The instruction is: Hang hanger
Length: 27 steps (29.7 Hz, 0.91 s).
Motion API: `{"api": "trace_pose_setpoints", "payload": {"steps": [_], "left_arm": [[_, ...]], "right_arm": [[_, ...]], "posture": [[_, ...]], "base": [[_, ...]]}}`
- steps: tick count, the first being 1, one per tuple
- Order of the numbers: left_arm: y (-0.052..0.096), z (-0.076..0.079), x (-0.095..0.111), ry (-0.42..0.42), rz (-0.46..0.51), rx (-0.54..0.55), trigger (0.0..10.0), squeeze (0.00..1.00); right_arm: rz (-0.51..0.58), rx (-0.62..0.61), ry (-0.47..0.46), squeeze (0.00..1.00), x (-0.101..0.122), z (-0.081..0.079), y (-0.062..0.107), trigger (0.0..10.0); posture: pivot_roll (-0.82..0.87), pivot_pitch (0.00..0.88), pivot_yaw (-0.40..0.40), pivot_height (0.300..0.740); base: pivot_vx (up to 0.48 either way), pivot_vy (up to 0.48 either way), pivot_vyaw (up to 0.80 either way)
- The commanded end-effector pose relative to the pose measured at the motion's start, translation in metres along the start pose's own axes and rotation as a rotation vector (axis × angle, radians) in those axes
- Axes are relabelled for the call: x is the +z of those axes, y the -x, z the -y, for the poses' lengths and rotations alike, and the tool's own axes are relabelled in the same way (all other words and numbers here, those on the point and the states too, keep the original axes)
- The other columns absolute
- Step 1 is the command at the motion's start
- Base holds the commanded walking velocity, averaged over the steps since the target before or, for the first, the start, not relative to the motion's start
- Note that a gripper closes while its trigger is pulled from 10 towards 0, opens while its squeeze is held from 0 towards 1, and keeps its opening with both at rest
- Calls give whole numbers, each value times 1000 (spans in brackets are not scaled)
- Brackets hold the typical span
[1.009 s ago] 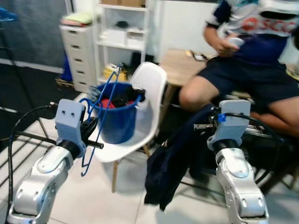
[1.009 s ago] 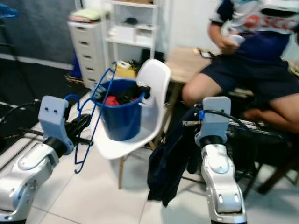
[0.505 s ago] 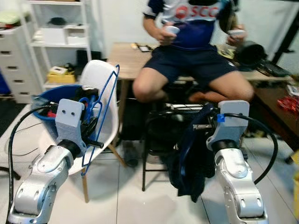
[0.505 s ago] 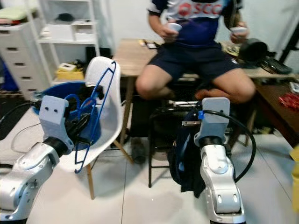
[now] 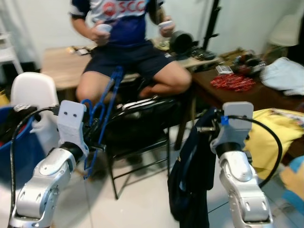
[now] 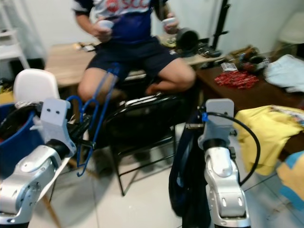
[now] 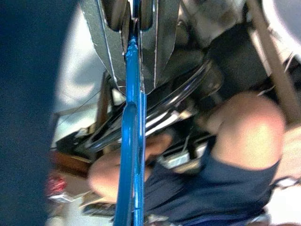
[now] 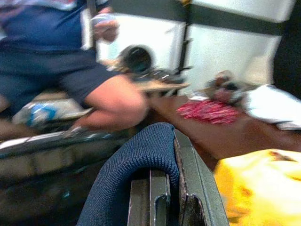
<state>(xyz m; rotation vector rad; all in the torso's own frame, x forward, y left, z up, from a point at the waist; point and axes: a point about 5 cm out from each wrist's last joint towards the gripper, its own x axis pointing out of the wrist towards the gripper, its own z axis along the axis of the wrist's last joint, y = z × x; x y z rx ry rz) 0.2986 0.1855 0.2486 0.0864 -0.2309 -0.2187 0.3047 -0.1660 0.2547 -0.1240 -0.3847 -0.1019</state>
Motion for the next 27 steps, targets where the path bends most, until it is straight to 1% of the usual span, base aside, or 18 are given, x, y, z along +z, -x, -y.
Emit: {"api": "trace_pose_setpoints", "payload": {"steps": [1, 20, 27], "left_arm": [[1, -2, -2, -9, -11, 9, 10000, 0], [0, -4, -1, -7, -16, 22, 10000, 0], [-1, -7, 5, -11, 10, 47, 10000, 0]], "right_arm": [[40, 9, -8, 0, 6, -2, 2, 10000], [47, 2, -14, 0, 8, -3, 0, 10000], [50, -2, -18, 0, 9, -3, 0, 10000]], "posture": [[-49, 150, -9, 740], [-44, 155, -7, 740], [-40, 157, -5, 740]], "base": [[0, 0, -800], [0, 0, -800], [0, 0, -800]]}}
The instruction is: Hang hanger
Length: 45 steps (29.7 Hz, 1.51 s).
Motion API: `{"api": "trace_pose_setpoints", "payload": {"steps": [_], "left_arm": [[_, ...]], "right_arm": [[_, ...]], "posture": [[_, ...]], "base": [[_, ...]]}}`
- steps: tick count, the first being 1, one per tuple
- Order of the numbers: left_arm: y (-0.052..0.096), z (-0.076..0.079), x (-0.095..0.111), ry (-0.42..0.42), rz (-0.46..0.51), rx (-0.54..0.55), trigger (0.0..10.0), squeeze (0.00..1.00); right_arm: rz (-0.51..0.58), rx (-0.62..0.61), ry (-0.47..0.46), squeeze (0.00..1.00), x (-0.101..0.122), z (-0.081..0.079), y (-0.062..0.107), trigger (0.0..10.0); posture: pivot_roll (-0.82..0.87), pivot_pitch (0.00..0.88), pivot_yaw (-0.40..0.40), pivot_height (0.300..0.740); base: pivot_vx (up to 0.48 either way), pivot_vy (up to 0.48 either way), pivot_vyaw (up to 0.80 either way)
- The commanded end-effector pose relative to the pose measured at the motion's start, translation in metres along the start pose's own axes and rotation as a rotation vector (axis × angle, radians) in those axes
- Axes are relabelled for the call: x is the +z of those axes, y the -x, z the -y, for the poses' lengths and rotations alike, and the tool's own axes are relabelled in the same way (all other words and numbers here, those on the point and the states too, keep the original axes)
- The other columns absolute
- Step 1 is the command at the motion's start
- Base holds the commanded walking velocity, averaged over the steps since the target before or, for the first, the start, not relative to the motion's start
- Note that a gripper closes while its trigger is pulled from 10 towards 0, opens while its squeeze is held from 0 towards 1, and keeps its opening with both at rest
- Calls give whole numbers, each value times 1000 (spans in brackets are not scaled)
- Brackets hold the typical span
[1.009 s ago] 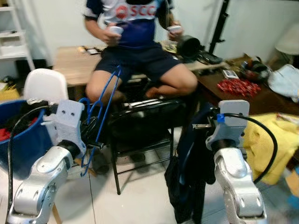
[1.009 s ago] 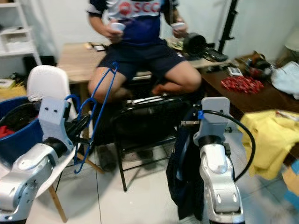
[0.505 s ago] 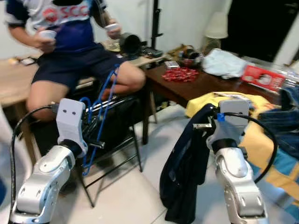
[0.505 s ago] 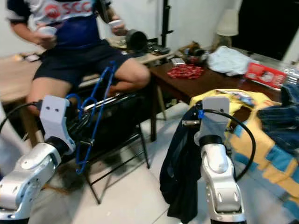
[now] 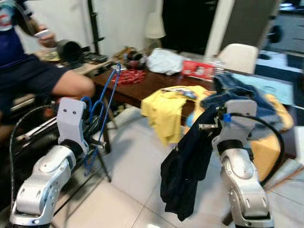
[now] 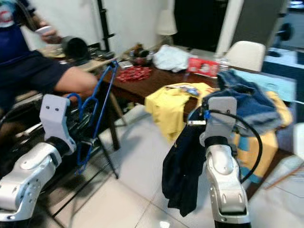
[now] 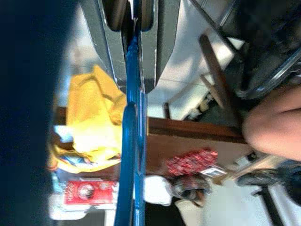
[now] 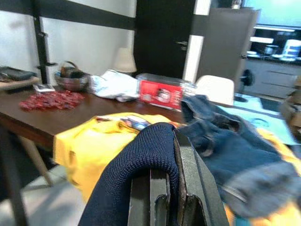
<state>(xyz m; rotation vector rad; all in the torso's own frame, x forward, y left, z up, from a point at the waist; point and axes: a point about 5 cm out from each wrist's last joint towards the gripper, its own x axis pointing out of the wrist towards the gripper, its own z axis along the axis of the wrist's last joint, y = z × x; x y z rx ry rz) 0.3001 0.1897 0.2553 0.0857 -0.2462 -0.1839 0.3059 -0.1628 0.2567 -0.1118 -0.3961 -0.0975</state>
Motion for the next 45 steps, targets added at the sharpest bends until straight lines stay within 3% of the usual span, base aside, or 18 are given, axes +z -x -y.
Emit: {"api": "trace_pose_setpoints", "payload": {"steps": [1, 21, 25, 36, 45], "left_arm": [[1, -2, 0, -8, -3, 13, 10000, 0], [-2, -3, 7, -18, 17, 32, 10000, 0], [-4, -4, 15, -57, 76, 63, 10000, 0], [-10, -6, 25, -84, 111, 106, 10000, 0], [-14, -4, 49, -107, 198, 83, 10000, 0]], "right_arm": [[40, -3, -6, 0, 7, 0, 1, 10000], [50, -10, -22, 0, 10, -1, -2, 10000], [69, 5, -29, 0, 12, -3, -3, 10000], [147, 55, -81, 0, 25, -13, -6, 10000], [158, 25, -83, 0, 26, -11, -8, 10000]], "posture": [[-39, 158, -4, 740], [-36, 162, -4, 740], [-33, 162, -4, 740], [-25, 158, -3, 740], [-16, 156, 0, 740]], "base": [[0, 0, -800], [0, 0, -800], [0, 0, -628], [480, 0, 0], [480, 0, -435]]}}
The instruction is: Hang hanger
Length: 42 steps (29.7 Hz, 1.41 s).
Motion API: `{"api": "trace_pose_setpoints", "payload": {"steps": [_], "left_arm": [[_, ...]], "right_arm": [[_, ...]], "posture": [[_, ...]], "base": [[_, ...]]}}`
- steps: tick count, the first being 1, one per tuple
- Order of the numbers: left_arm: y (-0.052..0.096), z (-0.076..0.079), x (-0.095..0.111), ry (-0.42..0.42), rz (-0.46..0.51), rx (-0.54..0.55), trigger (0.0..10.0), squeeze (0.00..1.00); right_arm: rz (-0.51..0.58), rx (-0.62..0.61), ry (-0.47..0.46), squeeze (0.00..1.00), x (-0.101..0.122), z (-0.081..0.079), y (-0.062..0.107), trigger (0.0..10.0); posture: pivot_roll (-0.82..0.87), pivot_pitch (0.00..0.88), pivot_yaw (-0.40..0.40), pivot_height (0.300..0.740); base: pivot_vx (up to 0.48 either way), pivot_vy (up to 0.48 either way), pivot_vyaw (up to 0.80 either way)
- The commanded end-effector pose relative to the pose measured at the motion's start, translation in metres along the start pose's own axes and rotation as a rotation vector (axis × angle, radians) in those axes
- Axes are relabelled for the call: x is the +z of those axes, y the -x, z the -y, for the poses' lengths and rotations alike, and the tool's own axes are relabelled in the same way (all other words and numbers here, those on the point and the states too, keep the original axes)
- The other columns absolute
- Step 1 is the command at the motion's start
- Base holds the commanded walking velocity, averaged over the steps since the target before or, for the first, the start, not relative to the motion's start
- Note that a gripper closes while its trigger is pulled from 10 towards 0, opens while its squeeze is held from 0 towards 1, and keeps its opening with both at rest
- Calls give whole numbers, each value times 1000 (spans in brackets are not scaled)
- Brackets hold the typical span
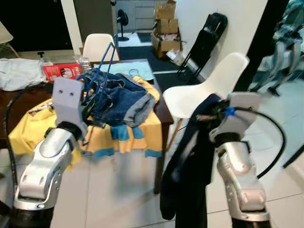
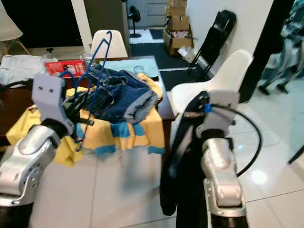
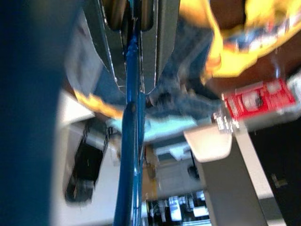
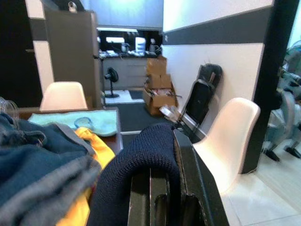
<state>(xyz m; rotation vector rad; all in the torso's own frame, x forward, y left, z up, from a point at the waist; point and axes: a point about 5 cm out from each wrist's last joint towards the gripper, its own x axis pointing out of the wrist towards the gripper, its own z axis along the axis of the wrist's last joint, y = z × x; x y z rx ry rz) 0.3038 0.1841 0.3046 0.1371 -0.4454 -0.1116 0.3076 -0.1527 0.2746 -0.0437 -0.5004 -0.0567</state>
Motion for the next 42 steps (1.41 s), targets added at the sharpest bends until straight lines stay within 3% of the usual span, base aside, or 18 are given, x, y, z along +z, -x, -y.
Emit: {"api": "trace_pose_setpoints", "payload": {"steps": [1, 10, 14, 19, 32, 42], "left_arm": [[0, -4, 5, -35, 19, 10, 10000, 0], [-4, -5, 20, -89, 91, 6, 10000, 0], [-10, -6, 41, -158, 189, 34, 10000, 0], [-15, -8, 52, -176, 228, 47, 10000, 0], [-14, -5, 49, -171, 219, 47, 10000, 0], [-14, -2, 45, -160, 195, 39, 10000, 0]], "right_arm": [[61, 7, -3, 0, 9, -3, -1, 10000], [97, 28, -23, 0, 14, -6, -6, 10000], [133, 81, -54, 0, 19, -16, -9, 10000], [179, 113, -86, 0, 28, -23, -12, 10000], [209, 145, -97, 0, 32, -28, -13, 10000], [206, 149, -98, 0, 31, -30, -13, 10000]], "posture": [[-16, 156, 0, 740], [-9, 146, 0, 740], [-2, 136, -1, 740], [4, 125, -3, 740], [3, 119, -4, 740], [5, 131, -4, 740]], "base": [[480, 0, 0], [480, 0, 0], [480, 0, 0], [480, 0, 0], [368, 0, 0], [0, 0, 0]]}}
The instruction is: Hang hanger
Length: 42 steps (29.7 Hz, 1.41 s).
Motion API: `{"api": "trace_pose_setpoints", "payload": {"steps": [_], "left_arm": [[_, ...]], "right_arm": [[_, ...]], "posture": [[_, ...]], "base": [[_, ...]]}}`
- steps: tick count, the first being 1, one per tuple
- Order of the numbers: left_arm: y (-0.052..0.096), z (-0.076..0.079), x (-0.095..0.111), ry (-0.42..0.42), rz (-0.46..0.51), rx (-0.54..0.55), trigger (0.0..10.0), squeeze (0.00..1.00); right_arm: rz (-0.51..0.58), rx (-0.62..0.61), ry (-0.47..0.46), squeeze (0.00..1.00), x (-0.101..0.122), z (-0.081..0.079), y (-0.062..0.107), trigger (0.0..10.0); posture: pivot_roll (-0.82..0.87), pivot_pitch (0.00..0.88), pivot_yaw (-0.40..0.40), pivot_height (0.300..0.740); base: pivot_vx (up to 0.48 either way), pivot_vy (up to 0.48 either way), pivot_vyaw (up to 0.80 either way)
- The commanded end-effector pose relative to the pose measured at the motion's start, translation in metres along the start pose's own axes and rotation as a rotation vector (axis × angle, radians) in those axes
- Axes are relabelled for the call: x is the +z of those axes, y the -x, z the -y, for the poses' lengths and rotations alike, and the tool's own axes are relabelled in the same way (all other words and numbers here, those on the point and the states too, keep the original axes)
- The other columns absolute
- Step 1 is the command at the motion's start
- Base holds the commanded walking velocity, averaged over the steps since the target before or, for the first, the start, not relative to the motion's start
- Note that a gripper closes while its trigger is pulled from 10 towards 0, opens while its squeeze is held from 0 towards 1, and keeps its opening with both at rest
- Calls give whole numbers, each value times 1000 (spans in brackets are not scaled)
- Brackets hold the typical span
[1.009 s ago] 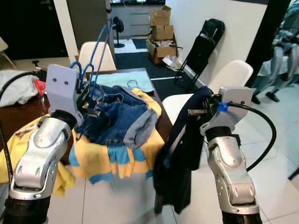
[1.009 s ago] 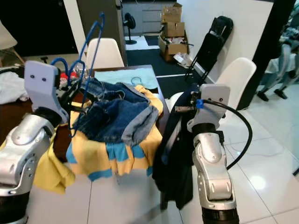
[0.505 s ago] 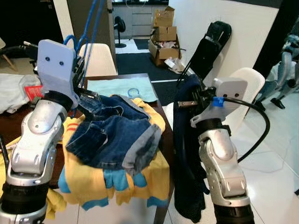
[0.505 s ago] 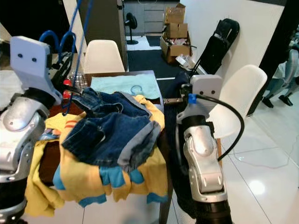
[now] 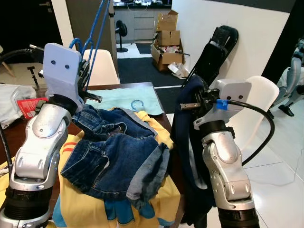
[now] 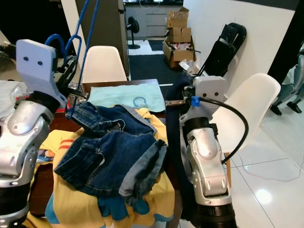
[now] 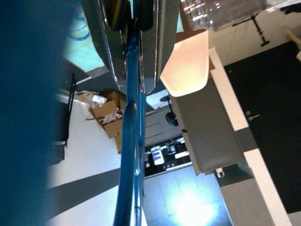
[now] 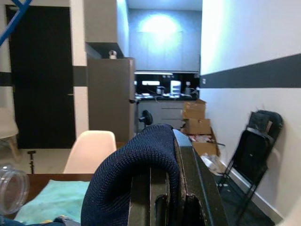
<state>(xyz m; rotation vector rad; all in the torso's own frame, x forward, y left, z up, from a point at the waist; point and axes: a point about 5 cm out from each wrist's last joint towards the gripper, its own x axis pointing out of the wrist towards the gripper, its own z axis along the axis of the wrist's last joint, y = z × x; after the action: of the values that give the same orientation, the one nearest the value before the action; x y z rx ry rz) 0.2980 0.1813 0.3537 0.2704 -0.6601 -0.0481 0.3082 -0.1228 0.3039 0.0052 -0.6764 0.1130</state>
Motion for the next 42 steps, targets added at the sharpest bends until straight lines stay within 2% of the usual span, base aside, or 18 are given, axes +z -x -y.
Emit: {"api": "trace_pose_setpoints", "payload": {"steps": [1, 10, 17, 19, 22, 23, 24, 26, 30, 31, 32, 33, 35, 36, 38, 40, 41, 42], "left_arm": [[2, 2, -1, -4, -8, -6, 10000, 0], [4, 4, -6, 37, -33, -6, 10000, 0], [9, 9, -4, 61, -18, -12, 10000, 0], [12, -5, 3, -25, 25, 92, 10000, 0], [15, -11, 5, -63, 32, 130, 10000, 0], [21, -16, 5, -83, 23, 165, 10000, 0], [21, -16, 5, -83, 23, 165, 10000, 0], [36, -21, 7, -139, 13, 205, 10000, 0], [42, -25, 12, -192, 24, 248, 10000, 0], [48, -36, 21, -272, 52, 325, 10000, 0], [48, -36, 21, -272, 52, 325, 10000, 0], [55, -53, 33, -363, 86, 425, 10000, 0], [55, -53, 33, -363, 86, 425, 10000, 0], [60, -69, 47, -467, 117, 496, 10000, 0], [62, -76, 52, -510, 116, 497, 10000, 0], [61, -78, 49, -466, 77, 454, 10000, 0], [58, -73, 42, -390, 39, 385, 10000, 0], [58, -73, 42, -390, 39, 385, 10000, 0]], "right_arm": [[28, 5, -5, 0, 4, -1, 0, 10000], [27, 66, 38, 0, 4, -4, -3, 10000], [22, 118, 136, 0, 7, -2, -47, 10000], [110, 123, 129, 0, 26, -16, -89, 10000], [154, 121, 107, 0, 39, -25, -105, 10000], [217, 122, 72, 0, 58, -37, -120, 10000], [217, 122, 72, 0, 58, -37, -120, 10000], [319, 118, -9, 0, 94, -57, -138, 10000], [366, 109, -37, 0, 108, -63, -142, 10000], [397, 102, -71, 0, 116, -65, -144, 10000], [397, 102, -71, 0, 116, -65, -144, 10000], [417, 95, -106, 0, 119, -65, -145, 10000], [417, 95, -106, 0, 119, -65, -145, 10000], [412, 102, -117, 0, 115, -67, -145, 10000], [375, 129, -94, 0, 103, -71, -143, 10000], [302, 193, -42, 0, 83, -78, -141, 10000], [197, 270, 98, 0, 54, -87, -134, 10000], [197, 270, 98, 0, 54, -87, -134, 10000]], "posture": [[5, 131, -4, 740], [6, 135, -6, 740], [-1, 135, -25, 740], [28, 132, -72, 740], [43, 135, -85, 740], [58, 137, -99, 740], [58, 137, -99, 740], [83, 145, -135, 740], [113, 150, -161, 740], [138, 156, -185, 740], [138, 156, -185, 740], [160, 168, -204, 740], [160, 168, -204, 740], [170, 174, -210, 740], [171, 177, -207, 740], [162, 181, -196, 740], [157, 182, -193, 740], [157, 182, -193, 740]], "base": [[0, 0, 0], [0, 0, 0], [0, 0, 0], [0, 0, 0], [0, 0, 0], [0, 0, 0], [0, 0, 0], [0, 0, 0], [0, 0, 0], [0, 0, 0], [0, 0, 0], [0, 0, 0], [0, 0, 0], [0, 0, 0], [0, 0, 0], [0, 0, 0], [0, 0, 0], [0, 0, 0]]}}
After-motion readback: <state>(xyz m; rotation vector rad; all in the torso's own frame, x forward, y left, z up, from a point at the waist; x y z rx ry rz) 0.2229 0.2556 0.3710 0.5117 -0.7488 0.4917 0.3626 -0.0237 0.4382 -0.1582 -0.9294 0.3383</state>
